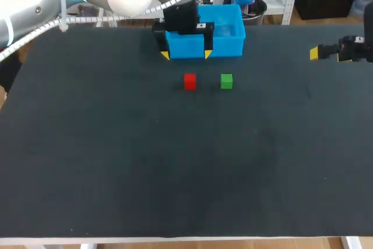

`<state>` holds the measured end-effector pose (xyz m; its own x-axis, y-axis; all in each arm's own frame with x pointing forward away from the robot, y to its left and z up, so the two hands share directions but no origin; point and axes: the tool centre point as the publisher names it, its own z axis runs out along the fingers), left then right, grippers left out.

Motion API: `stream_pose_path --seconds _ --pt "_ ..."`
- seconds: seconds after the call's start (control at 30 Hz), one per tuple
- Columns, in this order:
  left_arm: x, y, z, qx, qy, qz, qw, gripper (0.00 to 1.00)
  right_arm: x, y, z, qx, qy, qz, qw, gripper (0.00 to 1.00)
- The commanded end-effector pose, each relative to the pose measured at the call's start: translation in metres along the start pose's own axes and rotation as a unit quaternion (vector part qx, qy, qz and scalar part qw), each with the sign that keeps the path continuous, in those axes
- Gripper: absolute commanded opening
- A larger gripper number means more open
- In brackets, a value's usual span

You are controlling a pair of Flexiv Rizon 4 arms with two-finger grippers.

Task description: Use the left arm to pick the red cube and place it into the blue plastic box first, then use the right arm to grasp the green cube and put it into the same blue plastic box after the first action is fully finished.

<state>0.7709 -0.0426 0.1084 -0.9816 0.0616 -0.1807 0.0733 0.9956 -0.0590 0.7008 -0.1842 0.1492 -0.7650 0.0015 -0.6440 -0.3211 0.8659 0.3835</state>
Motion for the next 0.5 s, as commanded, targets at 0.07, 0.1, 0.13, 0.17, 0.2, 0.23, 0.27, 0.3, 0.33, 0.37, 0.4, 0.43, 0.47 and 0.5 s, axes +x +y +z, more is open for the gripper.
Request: stream_pose_path --seconds 0.07,0.1,0.13,0.17,0.2,0.23,0.27,0.3,0.33,0.37,0.4,0.43,0.47,0.5 --pt "0.016 0.004 -0.002 0.001 -0.019 -0.003 1.000 1.00 0.000 0.000 0.000 0.000 0.000 0.000 1.000 1.00" --pt "0.018 0.005 -0.001 0.002 -0.018 -0.004 1.000 1.00 0.000 0.000 0.000 0.000 0.000 0.000 1.000 1.00" --pt "0.019 0.005 -0.001 0.001 -0.018 -0.005 1.000 1.00 0.000 0.000 0.000 0.000 0.000 0.000 1.000 1.00" --pt "0.021 0.006 0.000 0.001 -0.018 -0.006 1.000 1.00 0.000 0.000 0.000 0.000 0.000 0.000 1.000 1.00" --pt "0.023 0.006 0.001 0.000 -0.018 -0.007 1.000 1.00 0.000 0.000 0.000 0.000 0.000 0.000 1.000 1.00" --pt "0.024 0.006 0.002 -0.003 -0.018 -0.009 1.000 1.00 0.000 0.000 0.000 0.000 0.000 0.000 1.000 1.00" --pt "0.025 0.007 0.003 -0.004 -0.018 -0.010 1.000 1.00 0.000 0.000 0.000 0.000 0.000 0.000 1.000 1.00" --pt "0.026 0.007 0.005 -0.004 -0.018 -0.012 1.000 1.00 0.000 0.000 0.000 0.000 0.000 0.000 1.000 1.00" --pt "0.026 0.008 0.007 -0.004 -0.021 -0.015 1.000 1.00 0.000 0.000 0.000 0.000 0.000 0.000 1.000 1.00" --pt "0.026 0.008 0.009 -0.005 -0.022 -0.016 1.000 1.00 0.000 0.000 0.000 0.000 0.000 0.000 1.000 1.00" --pt "0.026 0.008 0.011 -0.001 -0.026 -0.022 0.999 1.00 0.000 0.000 0.000 0.000 0.000 0.000 1.000 1.00" --pt "0.025 0.007 0.012 0.000 -0.029 -0.024 0.999 1.00 0.000 0.000 0.000 0.000 0.000 0.000 1.000 1.00" --pt "0.024 0.007 0.013 -0.003 -0.033 -0.024 0.999 1.00 0.000 0.000 0.000 0.000 0.000 0.000 1.000 1.00" --pt "0.023 0.006 0.015 -0.004 -0.034 -0.024 0.999 1.00 0.000 0.000 0.000 0.000 0.000 0.000 1.000 1.00"
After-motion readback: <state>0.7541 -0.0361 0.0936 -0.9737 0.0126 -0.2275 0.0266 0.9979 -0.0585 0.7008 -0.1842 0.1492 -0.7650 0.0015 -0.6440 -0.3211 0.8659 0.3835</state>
